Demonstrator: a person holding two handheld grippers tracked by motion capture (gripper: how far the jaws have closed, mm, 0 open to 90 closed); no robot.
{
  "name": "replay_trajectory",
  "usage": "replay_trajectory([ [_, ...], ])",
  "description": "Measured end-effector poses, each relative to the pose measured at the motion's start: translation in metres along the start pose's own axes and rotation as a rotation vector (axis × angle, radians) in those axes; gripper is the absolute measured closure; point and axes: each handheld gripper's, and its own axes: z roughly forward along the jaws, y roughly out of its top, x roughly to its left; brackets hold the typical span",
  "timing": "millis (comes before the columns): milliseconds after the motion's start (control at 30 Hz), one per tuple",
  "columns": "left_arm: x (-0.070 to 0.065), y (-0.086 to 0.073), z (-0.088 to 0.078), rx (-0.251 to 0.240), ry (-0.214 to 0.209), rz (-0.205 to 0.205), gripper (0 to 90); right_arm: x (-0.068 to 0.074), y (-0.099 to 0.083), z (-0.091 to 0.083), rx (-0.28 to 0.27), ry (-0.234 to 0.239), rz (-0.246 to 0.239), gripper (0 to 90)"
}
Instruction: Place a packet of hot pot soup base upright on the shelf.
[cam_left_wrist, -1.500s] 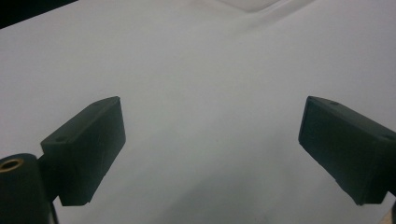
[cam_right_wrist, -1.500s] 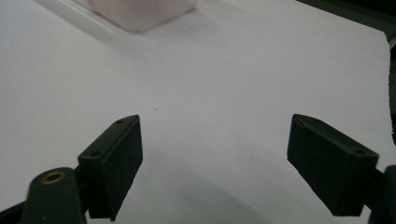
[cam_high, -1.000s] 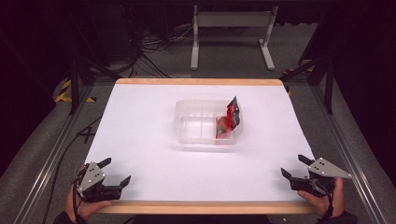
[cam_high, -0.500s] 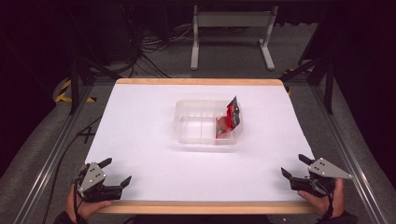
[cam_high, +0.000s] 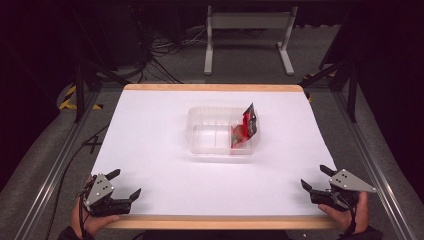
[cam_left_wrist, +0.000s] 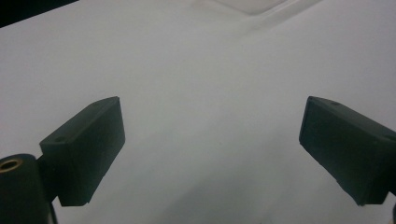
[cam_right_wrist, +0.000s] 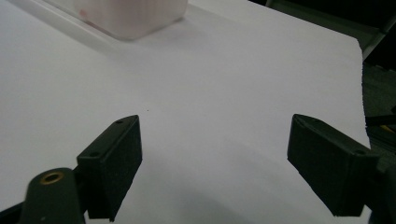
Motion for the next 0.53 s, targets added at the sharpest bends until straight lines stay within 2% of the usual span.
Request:
replay_trajectory([
  [233,-0.0001,0.0002,0.0012,0.004,-0.001,0.007,7.6,0.0009,0.0001,0.0010,0.005,-0.001,-0.010,18.7],
  [333,-0.0003,0.0005,0.0019,0.006,-0.002,0.008,7.6,0.0002,0.0003,0.0013,0.005,0.011,0.008,18.8],
  [400,0.0007,0.0008,0.0013,0.000,-0.003,0.000,7.6,-0.0001,0.0010,0.0010,0.000,0.020,0.025,18.7],
  [533,0.0023,0.0006,0.0007,-0.002,0.001,-0.013,7.6,0.0009,0.0017,0.0008,-0.003,0.018,0.016,18.7],
])
